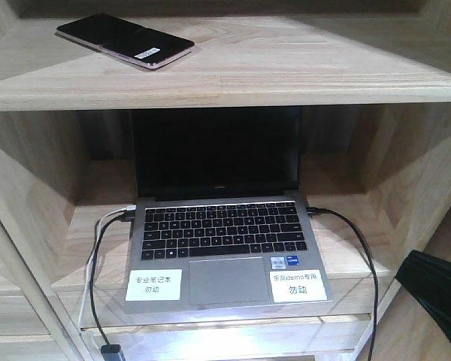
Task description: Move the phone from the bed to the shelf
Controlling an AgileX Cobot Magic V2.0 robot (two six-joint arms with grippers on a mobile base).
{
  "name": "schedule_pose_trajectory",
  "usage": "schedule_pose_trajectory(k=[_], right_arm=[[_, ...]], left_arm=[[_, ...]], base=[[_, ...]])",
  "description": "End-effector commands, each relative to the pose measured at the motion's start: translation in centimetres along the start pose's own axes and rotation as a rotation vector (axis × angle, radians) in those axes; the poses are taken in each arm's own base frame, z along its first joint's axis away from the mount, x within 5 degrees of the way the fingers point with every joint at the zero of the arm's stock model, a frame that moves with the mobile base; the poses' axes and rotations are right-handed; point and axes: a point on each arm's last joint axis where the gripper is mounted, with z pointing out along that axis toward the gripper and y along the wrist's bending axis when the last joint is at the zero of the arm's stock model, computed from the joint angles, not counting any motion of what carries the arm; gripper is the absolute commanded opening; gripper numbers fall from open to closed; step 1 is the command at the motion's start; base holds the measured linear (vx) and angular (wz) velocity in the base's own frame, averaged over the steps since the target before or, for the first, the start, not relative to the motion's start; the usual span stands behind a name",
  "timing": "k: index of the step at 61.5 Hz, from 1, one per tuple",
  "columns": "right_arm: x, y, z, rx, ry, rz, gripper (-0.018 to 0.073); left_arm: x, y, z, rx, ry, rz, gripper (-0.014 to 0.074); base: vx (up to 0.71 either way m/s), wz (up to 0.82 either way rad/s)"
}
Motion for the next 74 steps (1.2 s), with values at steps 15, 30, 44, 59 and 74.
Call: schedule_pose_trajectory(k=[15,30,44,59,74], right_arm=[[-1.2,-0.3,-0.1,0.035,-0.056,0.021,-0.0005],[-0.6,-0.9,-0.1,0.101,0.003,-0.013,-0.0005],[-0.4,-1.9,-0.3,0.217,0.027,0.016,-0.0005],[-1.4,-2.5,-0.5,0.290,-0.068,-0.081,-0.0005],[-0.7,-2.8,-0.5,0.320,-0.081,-0.096,-0.0005]], left_arm=[[-1.5,0.1,-0.2,-0.006,-0.104,-0.018,0.0001],[-1.5,0.1,-0.2,-0.006,-0.104,-0.018,0.0001],[-1.5,0.1,-0.2,-0.006,-0.104,-0.018,0.0001],[-1.5,0.1,-0.2,-0.006,-0.104,-0.018,0.0001],[-1.5,0.1,-0.2,-0.006,-0.104,-0.018,0.0001]], base=[[0.00,0.00],[0.00,0.00],[0.00,0.00],[0.00,0.00],[0.00,0.00]])
